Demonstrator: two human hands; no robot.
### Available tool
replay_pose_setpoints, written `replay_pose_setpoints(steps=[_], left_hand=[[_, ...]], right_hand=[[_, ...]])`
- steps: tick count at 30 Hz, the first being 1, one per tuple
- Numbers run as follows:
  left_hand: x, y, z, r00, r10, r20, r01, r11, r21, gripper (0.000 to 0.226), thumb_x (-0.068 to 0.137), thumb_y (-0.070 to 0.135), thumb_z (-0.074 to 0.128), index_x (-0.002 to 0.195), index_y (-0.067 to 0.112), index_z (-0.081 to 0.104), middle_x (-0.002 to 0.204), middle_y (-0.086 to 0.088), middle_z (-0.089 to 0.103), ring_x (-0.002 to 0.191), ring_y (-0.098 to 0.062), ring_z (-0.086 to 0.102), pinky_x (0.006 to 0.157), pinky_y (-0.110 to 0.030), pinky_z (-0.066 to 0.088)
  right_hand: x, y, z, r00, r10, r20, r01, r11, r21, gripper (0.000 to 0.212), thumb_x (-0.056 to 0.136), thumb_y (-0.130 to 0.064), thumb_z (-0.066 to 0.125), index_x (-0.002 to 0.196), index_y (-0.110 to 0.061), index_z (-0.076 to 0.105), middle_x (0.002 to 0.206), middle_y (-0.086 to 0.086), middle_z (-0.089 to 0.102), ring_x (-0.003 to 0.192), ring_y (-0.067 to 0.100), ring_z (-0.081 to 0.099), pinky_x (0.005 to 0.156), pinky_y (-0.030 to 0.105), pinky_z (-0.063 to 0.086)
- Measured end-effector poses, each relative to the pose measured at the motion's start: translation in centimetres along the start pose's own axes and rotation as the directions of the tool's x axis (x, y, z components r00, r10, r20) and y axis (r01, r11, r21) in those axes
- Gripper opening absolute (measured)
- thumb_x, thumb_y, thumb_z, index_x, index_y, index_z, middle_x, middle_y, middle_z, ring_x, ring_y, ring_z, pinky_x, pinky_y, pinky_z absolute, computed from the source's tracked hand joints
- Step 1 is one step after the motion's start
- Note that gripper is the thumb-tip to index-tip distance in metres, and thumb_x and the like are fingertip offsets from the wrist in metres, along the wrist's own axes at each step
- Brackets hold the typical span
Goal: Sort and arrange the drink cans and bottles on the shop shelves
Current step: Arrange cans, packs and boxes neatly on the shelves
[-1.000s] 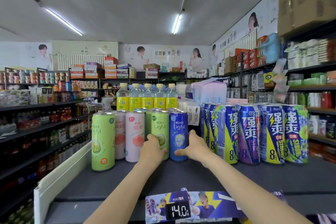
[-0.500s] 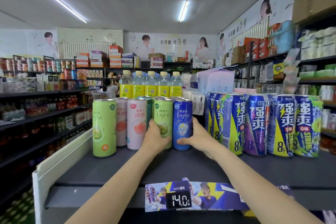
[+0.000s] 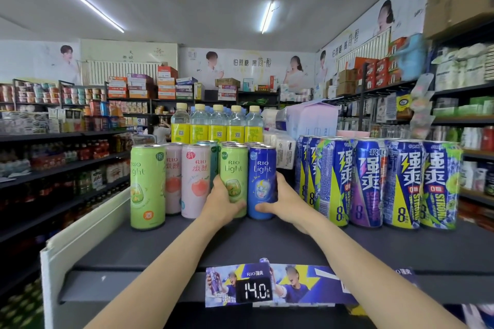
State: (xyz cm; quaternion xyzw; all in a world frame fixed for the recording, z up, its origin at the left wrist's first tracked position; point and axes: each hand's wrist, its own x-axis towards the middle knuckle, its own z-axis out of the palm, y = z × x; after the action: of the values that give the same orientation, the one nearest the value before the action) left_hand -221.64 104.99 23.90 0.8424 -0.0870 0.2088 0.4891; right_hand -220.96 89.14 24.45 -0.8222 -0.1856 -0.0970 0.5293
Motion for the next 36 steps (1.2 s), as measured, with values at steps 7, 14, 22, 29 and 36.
replay_pose_setpoints(steps=[7, 14, 22, 29, 36], left_hand=[[-0.2, 0.6, -0.5, 1.000, -0.026, -0.012, 0.027, 0.997, 0.079, 0.068, 0.079, 0.010, 0.070, 0.132, 0.003, 0.028, 0.131, -0.012, 0.049, 0.120, -0.027, 0.049, 0.098, -0.032, 0.039], [-0.3, 0.7, -0.6, 0.998, -0.062, 0.023, 0.065, 0.985, -0.158, 0.068, 0.074, -0.007, 0.067, 0.130, 0.004, 0.032, 0.119, -0.008, 0.052, 0.106, -0.018, 0.051, 0.083, -0.026, 0.043], [0.0, 0.8, -0.8, 0.998, -0.063, 0.017, 0.065, 0.987, -0.146, 0.062, 0.078, -0.007, 0.063, 0.128, 0.004, 0.028, 0.117, -0.009, 0.048, 0.103, -0.016, 0.047, 0.081, -0.025, 0.041], [-0.6, 0.9, 0.0, 0.995, -0.036, -0.097, 0.040, 0.999, 0.034, 0.054, 0.081, 0.003, 0.064, 0.123, -0.001, 0.030, 0.129, -0.017, 0.044, 0.118, -0.027, 0.046, 0.093, -0.029, 0.039], [-0.8, 1.4, -0.2, 0.992, -0.057, -0.108, 0.077, 0.979, 0.191, 0.056, 0.082, 0.014, 0.067, 0.123, -0.001, 0.032, 0.130, -0.019, 0.047, 0.119, -0.032, 0.049, 0.095, -0.036, 0.040]], right_hand=[[-0.3, -0.6, 0.7, 0.998, -0.033, -0.052, 0.026, 0.991, -0.131, 0.090, 0.073, -0.006, 0.077, 0.143, -0.015, 0.021, 0.131, 0.003, 0.052, 0.118, 0.018, 0.052, 0.100, 0.031, 0.042], [-0.5, -0.6, 0.6, 0.998, -0.047, -0.046, 0.041, 0.991, -0.125, 0.086, 0.076, -0.005, 0.074, 0.144, -0.018, 0.022, 0.132, 0.003, 0.052, 0.114, 0.015, 0.053, 0.097, 0.028, 0.043], [-0.4, -1.0, 1.1, 0.998, -0.040, -0.052, 0.034, 0.993, -0.110, 0.082, 0.078, -0.004, 0.071, 0.143, -0.019, 0.023, 0.131, 0.003, 0.053, 0.113, 0.016, 0.053, 0.095, 0.028, 0.043], [-0.4, -0.9, 1.5, 0.997, -0.022, -0.077, 0.013, 0.993, -0.116, 0.081, 0.078, -0.003, 0.071, 0.143, -0.016, 0.023, 0.132, 0.006, 0.051, 0.115, 0.017, 0.051, 0.095, 0.029, 0.042], [-0.9, -1.6, 1.3, 0.994, -0.039, -0.103, 0.015, 0.975, -0.222, 0.082, 0.077, -0.009, 0.074, 0.141, -0.011, 0.023, 0.134, 0.009, 0.051, 0.120, 0.023, 0.050, 0.094, 0.029, 0.039]])
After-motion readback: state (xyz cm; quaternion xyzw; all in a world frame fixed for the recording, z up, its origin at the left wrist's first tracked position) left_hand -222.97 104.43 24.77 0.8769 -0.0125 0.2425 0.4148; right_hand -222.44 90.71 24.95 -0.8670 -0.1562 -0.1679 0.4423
